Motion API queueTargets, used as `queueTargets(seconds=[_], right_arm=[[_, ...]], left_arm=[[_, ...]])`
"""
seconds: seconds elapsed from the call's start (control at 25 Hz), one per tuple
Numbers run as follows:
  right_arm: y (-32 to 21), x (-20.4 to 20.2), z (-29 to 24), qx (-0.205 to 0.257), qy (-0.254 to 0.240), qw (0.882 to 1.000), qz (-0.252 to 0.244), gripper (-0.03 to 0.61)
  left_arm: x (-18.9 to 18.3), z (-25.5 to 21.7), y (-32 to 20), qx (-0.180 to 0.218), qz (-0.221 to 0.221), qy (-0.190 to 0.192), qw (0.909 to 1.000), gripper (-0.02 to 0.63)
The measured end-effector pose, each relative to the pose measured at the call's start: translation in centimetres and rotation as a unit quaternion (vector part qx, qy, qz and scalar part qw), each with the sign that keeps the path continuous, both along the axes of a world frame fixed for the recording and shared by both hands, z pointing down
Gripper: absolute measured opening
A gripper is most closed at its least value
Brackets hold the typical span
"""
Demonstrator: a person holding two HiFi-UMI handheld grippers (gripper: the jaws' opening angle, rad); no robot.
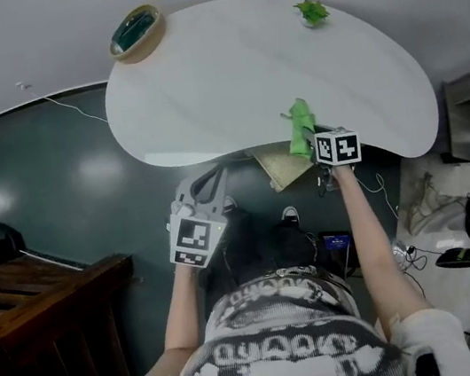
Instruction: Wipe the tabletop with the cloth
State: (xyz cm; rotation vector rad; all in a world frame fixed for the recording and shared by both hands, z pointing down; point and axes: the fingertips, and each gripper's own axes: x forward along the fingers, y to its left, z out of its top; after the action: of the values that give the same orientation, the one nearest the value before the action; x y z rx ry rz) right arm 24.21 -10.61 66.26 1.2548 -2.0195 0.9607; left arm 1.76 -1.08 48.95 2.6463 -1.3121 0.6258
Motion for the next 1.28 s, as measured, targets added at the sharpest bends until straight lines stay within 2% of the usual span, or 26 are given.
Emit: queueTargets(seconds=[0.24,0.4,0.6,0.72,0.84,0.92,1.08,1.28], right_arm=[[2.2,13.9,0.0,0.002,0.03,0.998,0.056,0.074],[5.3,22.9,-0.1,0.0,0.048,0.993,0.109,0.074],[8.7,32.6,0.2,-0.006,0.067,0.984,0.166,0.074],[9.9,36.7,0.2,-0.009,0.07,0.978,0.197,0.074],[11.0,38.5,-0.3,-0.005,0.072,0.975,0.208,0.074],[11.7,38.2,-0.6,0.001,0.07,0.976,0.208,0.074],[11.7,35.2,-1.6,0.017,0.045,0.981,0.186,0.074],[12.9,32.5,-4.5,0.045,0.022,0.986,0.158,0.074]], left_arm=[[8.9,-1.0,0.6,0.013,0.03,0.002,0.9995,0.014],[13.2,-0.6,2.4,0.008,0.055,0.001,0.9985,0.014],[17.8,0.3,4.2,-0.003,0.07,-0.002,0.9975,0.014],[20.3,-0.3,4.0,0.004,0.082,-0.005,0.9966,0.014],[22.1,-1.3,3.8,0.017,0.097,-0.001,0.9952,0.014],[22.5,-1.6,4.0,0.023,0.103,0.004,0.9944,0.014],[22.4,-1.9,5.0,0.025,0.095,0.001,0.9952,0.014],[23.8,-2.3,6.8,0.023,0.116,0.001,0.993,0.014]])
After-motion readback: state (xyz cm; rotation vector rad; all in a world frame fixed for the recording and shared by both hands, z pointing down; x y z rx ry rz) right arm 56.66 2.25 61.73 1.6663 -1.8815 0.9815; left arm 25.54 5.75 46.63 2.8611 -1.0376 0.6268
